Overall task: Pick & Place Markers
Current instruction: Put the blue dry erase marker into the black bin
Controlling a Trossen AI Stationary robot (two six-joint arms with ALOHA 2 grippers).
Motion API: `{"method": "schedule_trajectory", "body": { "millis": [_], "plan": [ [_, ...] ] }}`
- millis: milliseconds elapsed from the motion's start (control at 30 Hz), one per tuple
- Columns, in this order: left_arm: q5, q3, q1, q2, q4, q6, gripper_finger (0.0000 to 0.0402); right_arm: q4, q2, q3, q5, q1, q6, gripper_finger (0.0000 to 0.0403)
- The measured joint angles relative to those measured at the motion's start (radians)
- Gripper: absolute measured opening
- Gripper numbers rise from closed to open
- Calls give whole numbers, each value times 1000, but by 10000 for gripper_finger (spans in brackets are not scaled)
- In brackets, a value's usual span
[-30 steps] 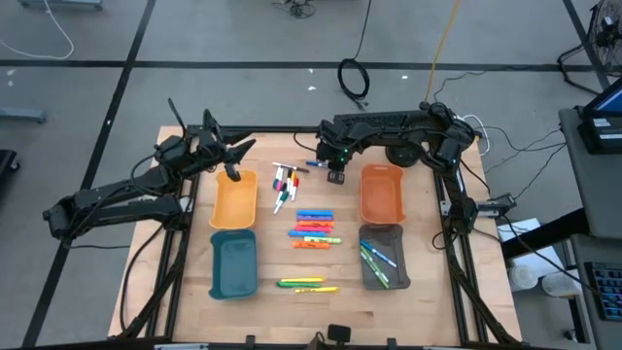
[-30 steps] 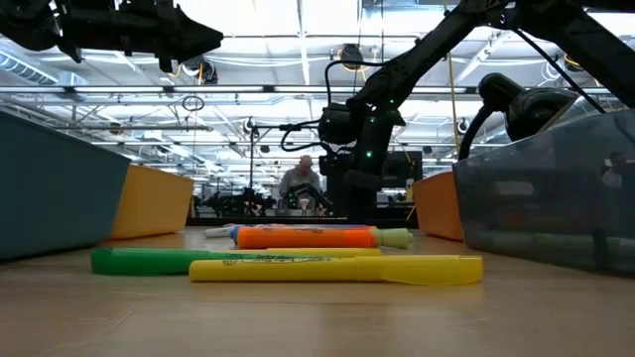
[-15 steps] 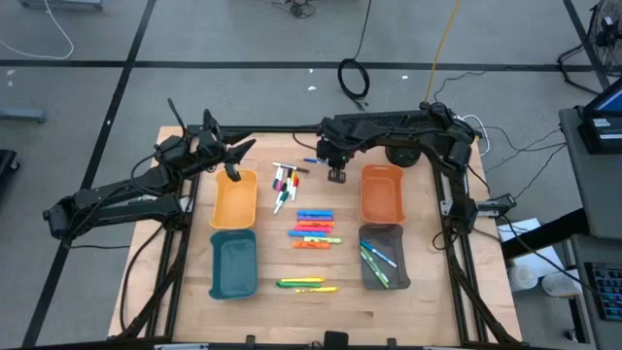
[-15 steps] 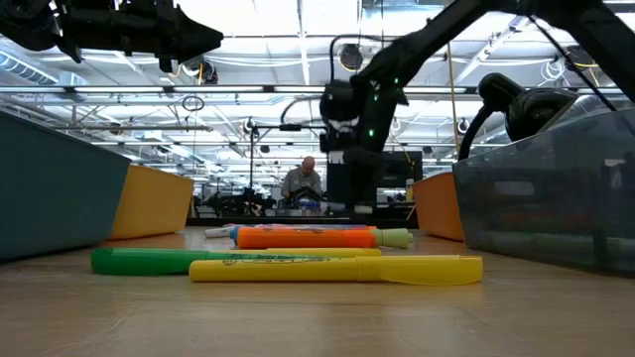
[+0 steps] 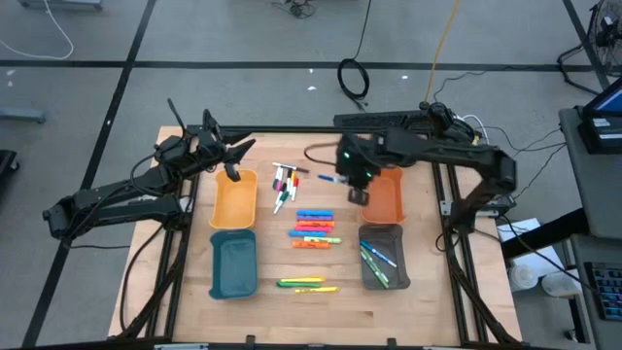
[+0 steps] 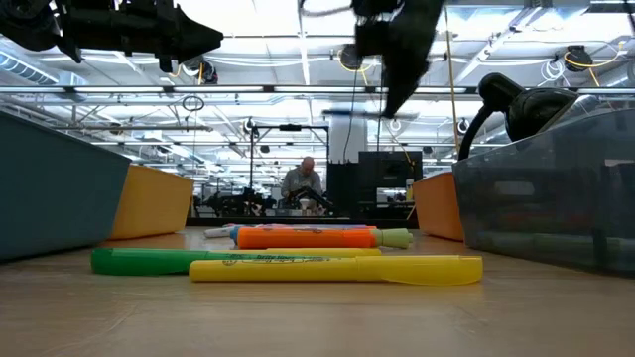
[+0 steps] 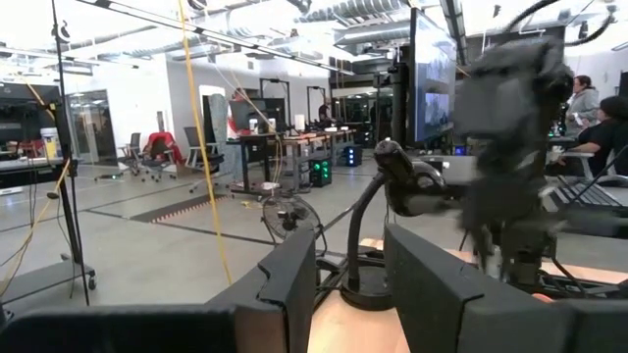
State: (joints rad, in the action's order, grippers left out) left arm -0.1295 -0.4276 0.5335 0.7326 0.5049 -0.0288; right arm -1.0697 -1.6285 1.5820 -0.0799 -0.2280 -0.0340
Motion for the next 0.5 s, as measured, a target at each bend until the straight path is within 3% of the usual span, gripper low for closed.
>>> {"method": "schedule_trajectory", "body": {
  "millis": [333, 500],
  "plan": [
    [0, 0, 0, 0, 0, 6, 127, -120, 248, -202, -10, 251, 505, 9],
    [0, 0, 0, 0, 0, 6, 127, -97, 369, -400, -116, 393, 792, 8]
  ]
}}
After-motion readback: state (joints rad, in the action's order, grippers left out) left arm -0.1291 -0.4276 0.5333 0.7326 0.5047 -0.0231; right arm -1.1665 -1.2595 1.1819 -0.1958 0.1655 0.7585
